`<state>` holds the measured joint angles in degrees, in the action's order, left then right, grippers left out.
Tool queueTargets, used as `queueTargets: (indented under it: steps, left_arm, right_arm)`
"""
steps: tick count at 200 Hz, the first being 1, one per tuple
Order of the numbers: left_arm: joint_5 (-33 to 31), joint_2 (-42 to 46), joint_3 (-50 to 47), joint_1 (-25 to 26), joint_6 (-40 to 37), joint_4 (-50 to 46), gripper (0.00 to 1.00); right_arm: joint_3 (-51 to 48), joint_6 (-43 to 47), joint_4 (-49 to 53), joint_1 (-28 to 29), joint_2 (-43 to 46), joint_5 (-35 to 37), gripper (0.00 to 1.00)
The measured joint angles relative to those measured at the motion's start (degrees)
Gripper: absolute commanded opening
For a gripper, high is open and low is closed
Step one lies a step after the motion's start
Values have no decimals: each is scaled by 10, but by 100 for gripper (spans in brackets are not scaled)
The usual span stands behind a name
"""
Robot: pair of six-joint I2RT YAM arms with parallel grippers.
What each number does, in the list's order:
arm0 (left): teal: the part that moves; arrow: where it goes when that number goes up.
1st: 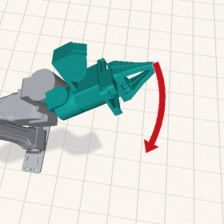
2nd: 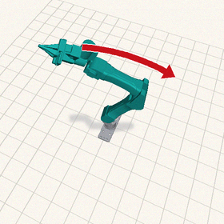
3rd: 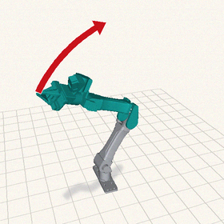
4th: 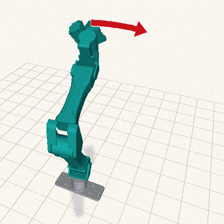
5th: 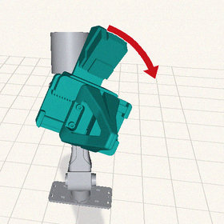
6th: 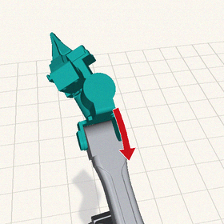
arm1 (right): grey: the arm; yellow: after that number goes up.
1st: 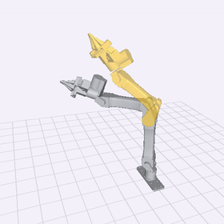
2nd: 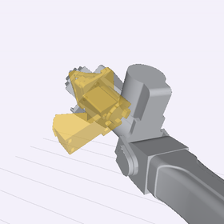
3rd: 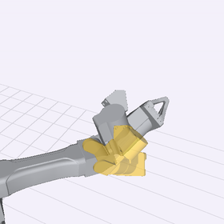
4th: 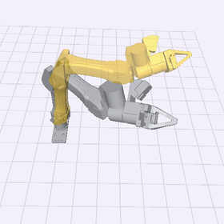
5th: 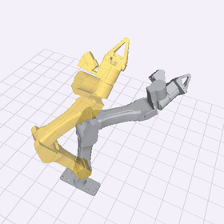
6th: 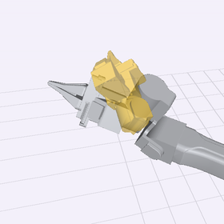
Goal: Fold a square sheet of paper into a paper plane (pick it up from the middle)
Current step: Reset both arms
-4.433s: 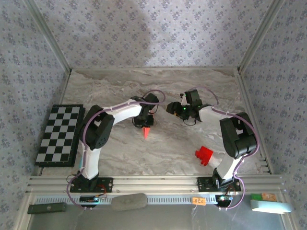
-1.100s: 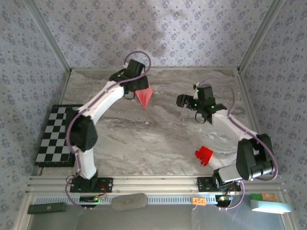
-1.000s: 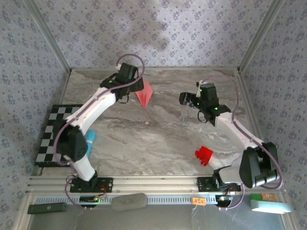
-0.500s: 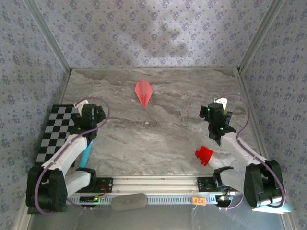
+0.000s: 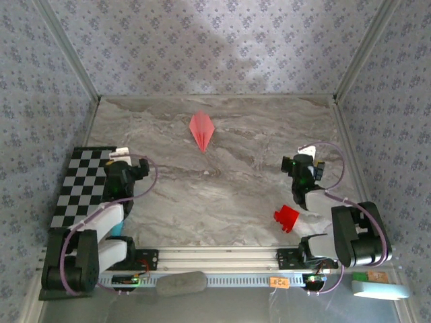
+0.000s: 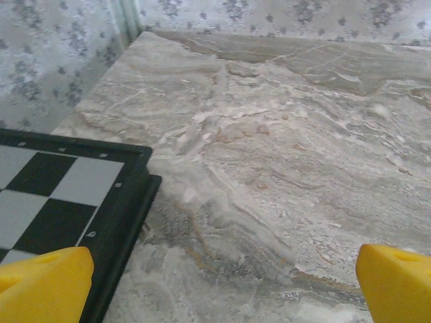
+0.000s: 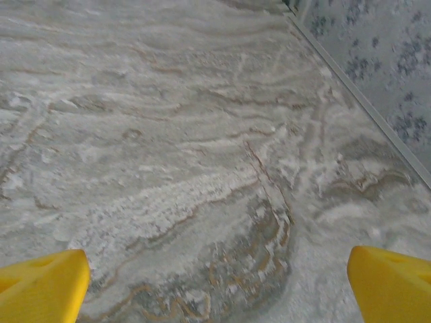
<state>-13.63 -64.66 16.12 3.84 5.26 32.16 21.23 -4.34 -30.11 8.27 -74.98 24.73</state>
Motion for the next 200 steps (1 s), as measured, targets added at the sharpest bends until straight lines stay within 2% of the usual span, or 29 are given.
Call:
queueTargets:
  steps: [58,84,110,145,200]
  left_arm:
    - [86,-97,-6,-40,-31,123,100]
    - [116,-136,-5,-64,-31,149,100]
    - [134,-170,1,-66,-31,165,100]
    - [145,-226,42,-66,-31,163,100]
    - [121,-229,67,-45,-33,145,100]
  right_arm:
    - [-26,52,-116,-28,-17,-80,100]
    - [-35,53,-176,-63,-75,-109,100]
    - [-34,53,-198,-71,-122,-127,100]
    - [-19,53,-194,-74,-122,-137,100]
    - [-6,52,-187,-80,-122,-141,100]
